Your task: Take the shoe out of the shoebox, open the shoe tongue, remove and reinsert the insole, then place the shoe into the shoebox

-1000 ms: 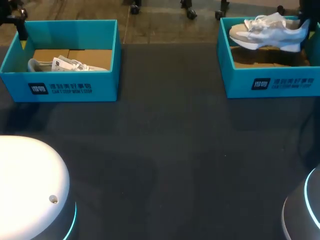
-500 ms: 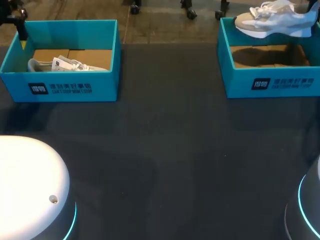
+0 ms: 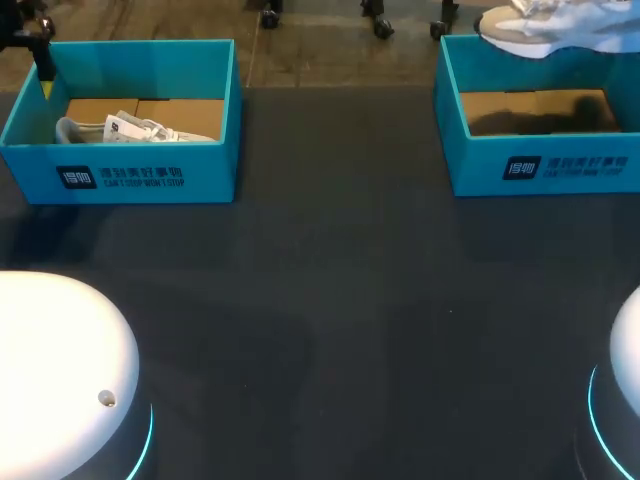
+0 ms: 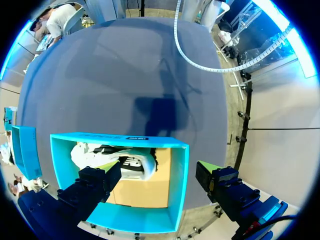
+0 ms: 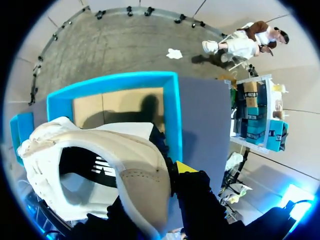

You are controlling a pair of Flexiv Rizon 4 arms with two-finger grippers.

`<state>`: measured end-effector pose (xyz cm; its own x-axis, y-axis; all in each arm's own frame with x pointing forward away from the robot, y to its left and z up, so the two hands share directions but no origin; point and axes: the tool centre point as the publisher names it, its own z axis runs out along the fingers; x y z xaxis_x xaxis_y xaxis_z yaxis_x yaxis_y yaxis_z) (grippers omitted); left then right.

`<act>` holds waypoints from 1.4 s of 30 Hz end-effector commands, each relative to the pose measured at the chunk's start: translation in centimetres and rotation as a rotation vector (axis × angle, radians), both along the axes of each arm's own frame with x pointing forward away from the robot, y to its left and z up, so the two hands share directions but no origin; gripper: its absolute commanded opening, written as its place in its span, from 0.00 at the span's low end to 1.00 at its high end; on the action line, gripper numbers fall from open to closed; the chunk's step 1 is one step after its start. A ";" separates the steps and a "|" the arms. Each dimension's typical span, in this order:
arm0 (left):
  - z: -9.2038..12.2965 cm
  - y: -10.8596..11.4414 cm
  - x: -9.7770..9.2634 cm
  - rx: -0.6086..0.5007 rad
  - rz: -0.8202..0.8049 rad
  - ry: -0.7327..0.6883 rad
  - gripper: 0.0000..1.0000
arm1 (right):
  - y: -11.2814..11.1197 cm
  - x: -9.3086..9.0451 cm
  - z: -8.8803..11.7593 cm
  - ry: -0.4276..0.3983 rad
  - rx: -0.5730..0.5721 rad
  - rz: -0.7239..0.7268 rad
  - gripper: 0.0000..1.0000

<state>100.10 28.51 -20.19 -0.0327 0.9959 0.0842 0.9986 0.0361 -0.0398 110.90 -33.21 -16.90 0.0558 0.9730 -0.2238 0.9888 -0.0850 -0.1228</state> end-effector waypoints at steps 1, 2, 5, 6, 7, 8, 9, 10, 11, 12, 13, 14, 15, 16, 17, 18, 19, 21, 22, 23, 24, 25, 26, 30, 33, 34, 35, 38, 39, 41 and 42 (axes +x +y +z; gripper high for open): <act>0.0 0.0 0.0 0.002 -0.001 0.000 1.00 | 1.2 -4.3 1.7 -0.048 -0.014 0.014 0.00; 0.0 0.0 0.0 0.002 -0.001 0.000 1.00 | 1.2 -5.0 1.9 -0.050 0.001 0.008 0.00; 0.0 0.0 0.0 0.002 -0.001 0.000 1.00 | 1.0 -6.9 2.7 -0.058 0.022 -0.005 0.00; 0.0 0.0 0.0 0.002 -0.001 0.000 1.00 | 1.0 -7.5 3.0 -0.063 0.024 -0.005 0.00; 0.0 0.0 0.0 0.002 -0.001 0.000 1.00 | 1.0 -8.3 3.4 -0.067 0.024 -0.006 0.00; 0.0 0.0 0.0 0.002 -0.001 0.000 1.00 | 1.1 -8.9 3.8 -0.073 0.028 -0.006 0.00; 0.0 0.0 0.0 0.002 -0.001 0.000 1.00 | 1.3 -9.4 4.0 -0.074 0.028 -0.005 0.00; 0.0 0.0 0.0 0.002 -0.001 0.000 1.00 | 1.5 -9.9 4.3 -0.075 0.026 -0.001 0.00; 0.0 0.0 0.0 0.002 -0.001 0.000 1.00 | 1.9 -10.5 4.4 -0.073 0.019 0.011 0.00; 0.0 0.0 0.0 0.002 -0.001 0.000 1.00 | 2.2 -10.9 4.5 -0.073 0.020 0.015 0.00; 0.0 0.0 0.0 0.002 -0.001 0.000 1.00 | 2.6 -11.4 4.6 -0.075 0.027 0.022 0.00; 0.0 0.0 0.0 0.002 -0.001 0.000 1.00 | 3.0 -11.8 4.7 -0.075 0.020 0.035 0.00; 0.0 0.0 0.0 0.002 -0.001 0.000 1.00 | 3.3 -12.1 4.7 -0.074 0.017 0.037 0.00; 0.0 0.0 0.0 0.002 -0.001 0.000 1.00 | 3.9 -12.6 4.8 -0.084 0.028 0.045 0.00; 0.0 0.0 0.0 0.002 -0.001 0.000 1.00 | 4.3 -13.0 4.9 -0.086 0.026 0.049 0.00; 0.0 0.0 0.0 0.002 -0.001 0.000 1.00 | 4.6 -13.2 5.0 -0.086 0.020 0.052 0.00; 0.0 0.0 0.0 0.002 -0.001 0.000 1.00 | 5.0 -13.6 5.1 -0.098 0.032 0.054 0.00; 0.0 0.0 0.0 0.002 -0.001 0.000 0.85 | 6.0 -14.5 5.6 -0.120 0.039 0.063 0.00; 0.0 0.0 0.0 0.002 -0.001 0.000 0.72 | 6.4 -15.0 6.0 -0.132 0.040 0.064 0.00; 0.0 0.0 0.0 0.002 -0.001 0.000 0.67 | 7.0 -15.5 6.3 -0.142 0.039 0.067 0.00; 0.0 0.0 0.0 0.002 -0.001 0.000 0.66 | 7.5 -16.0 6.4 -0.147 0.022 0.076 0.00; 0.0 0.0 0.0 0.002 -0.001 0.000 0.69 | 7.9 -16.4 6.5 -0.147 0.011 0.079 0.00; 0.0 0.0 0.0 0.002 -0.001 0.000 0.76 | 8.3 -16.8 6.5 -0.152 0.011 0.083 0.00; 0.0 0.0 0.0 0.002 -0.001 0.000 0.84 | 9.8 -18.1 6.0 -0.157 0.010 0.081 0.00; 0.0 0.0 0.0 0.002 -0.001 0.000 1.00 | 11.4 -18.8 5.4 -0.134 0.026 0.069 0.00; 0.0 0.0 0.0 0.002 -0.001 0.000 1.00 | 11.4 -18.8 5.4 -0.134 0.026 0.069 0.00; 0.0 0.0 0.0 0.002 -0.001 0.000 1.00 | 11.4 -18.8 5.4 -0.134 0.026 0.069 0.00; 0.0 0.0 0.0 0.002 -0.001 0.000 1.00 | 11.4 -18.8 5.4 -0.134 0.026 0.069 0.00; 0.0 0.0 0.0 0.002 -0.001 0.000 1.00 | 11.4 -18.8 5.4 -0.134 0.026 0.069 0.00; 0.0 0.0 0.0 0.002 -0.001 0.000 1.00 | 11.4 -18.8 5.4 -0.134 0.026 0.069 0.00; 0.0 0.0 0.0 0.002 -0.001 0.000 1.00 | 11.4 -18.8 5.4 -0.134 0.026 0.069 0.00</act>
